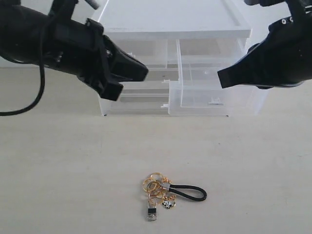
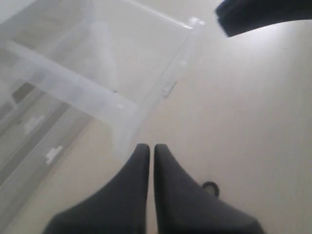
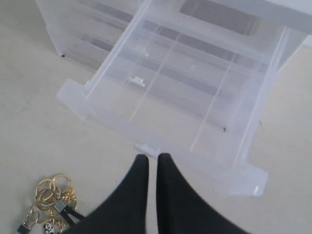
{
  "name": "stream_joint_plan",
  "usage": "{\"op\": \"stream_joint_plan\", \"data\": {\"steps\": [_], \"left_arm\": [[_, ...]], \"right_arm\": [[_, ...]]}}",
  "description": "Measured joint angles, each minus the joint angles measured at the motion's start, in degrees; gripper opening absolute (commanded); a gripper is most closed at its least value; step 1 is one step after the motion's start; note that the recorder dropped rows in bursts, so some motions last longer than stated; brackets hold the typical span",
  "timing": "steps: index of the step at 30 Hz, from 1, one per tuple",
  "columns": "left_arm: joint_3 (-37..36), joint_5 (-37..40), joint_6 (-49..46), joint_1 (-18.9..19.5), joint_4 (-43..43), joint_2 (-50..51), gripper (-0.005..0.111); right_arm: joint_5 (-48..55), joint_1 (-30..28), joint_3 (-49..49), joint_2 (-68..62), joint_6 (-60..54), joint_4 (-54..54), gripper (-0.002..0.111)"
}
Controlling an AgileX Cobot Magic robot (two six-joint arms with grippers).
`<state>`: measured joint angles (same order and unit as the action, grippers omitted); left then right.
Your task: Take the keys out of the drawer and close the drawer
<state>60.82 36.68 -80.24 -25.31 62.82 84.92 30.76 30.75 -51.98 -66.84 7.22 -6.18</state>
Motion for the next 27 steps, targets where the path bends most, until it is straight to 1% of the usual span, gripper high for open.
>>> {"op": "stream_joint_plan", "data": {"steps": [2,6,9,12,13,16,19,22,27], "left_arm": [[0.0,-0.6,-0.11,-2.96,0.0,0.0,0.004],[0.0,-0.83,-0.21,-4.78,-0.12,1.4,0.004],[0.0,-1.49,-0.21,-6.36,-0.07,4.09,0.004],[0.0,-5.88,-0.36,-8.56,0.14,7.95,0.004],[0.0,-6.73,-1.01,-9.15,0.42,9.12,0.004],[0.0,-8.54,-5.04,-10.77,3.42,11.38,0.004],[0.21,-11.37,-10.13,-11.14,8.3,12.86,0.004],[1.27,-14.41,-12.78,-11.14,10.83,14.07,0.004],[3.6,-16.14,-14.55,-11.14,12.18,16.56,0.004]], "right_arm": [[-1.75,-0.05,3.66,0.09,0.78,0.49,0.0],[-9.15,-0.05,12.09,0.09,3.16,0.71,0.0],[-10.73,-0.05,13.3,0.09,4.17,0.84,0.0],[-10.58,-0.05,13.3,0.09,4.89,0.14,0.0],[-10.14,-0.31,13.42,0.09,6.41,-1.62,0.0],[-10.09,-3.71,15.54,0.09,11.75,-6.6,0.0],[-12.6,-4.8,16.63,-0.05,12.88,-7.25,0.0],[-14.86,-4.98,16.65,-1.72,12.98,-7.37,0.0],[-18.94,-5.07,16.65,-4.91,12.98,-7.47,0.0]]}}
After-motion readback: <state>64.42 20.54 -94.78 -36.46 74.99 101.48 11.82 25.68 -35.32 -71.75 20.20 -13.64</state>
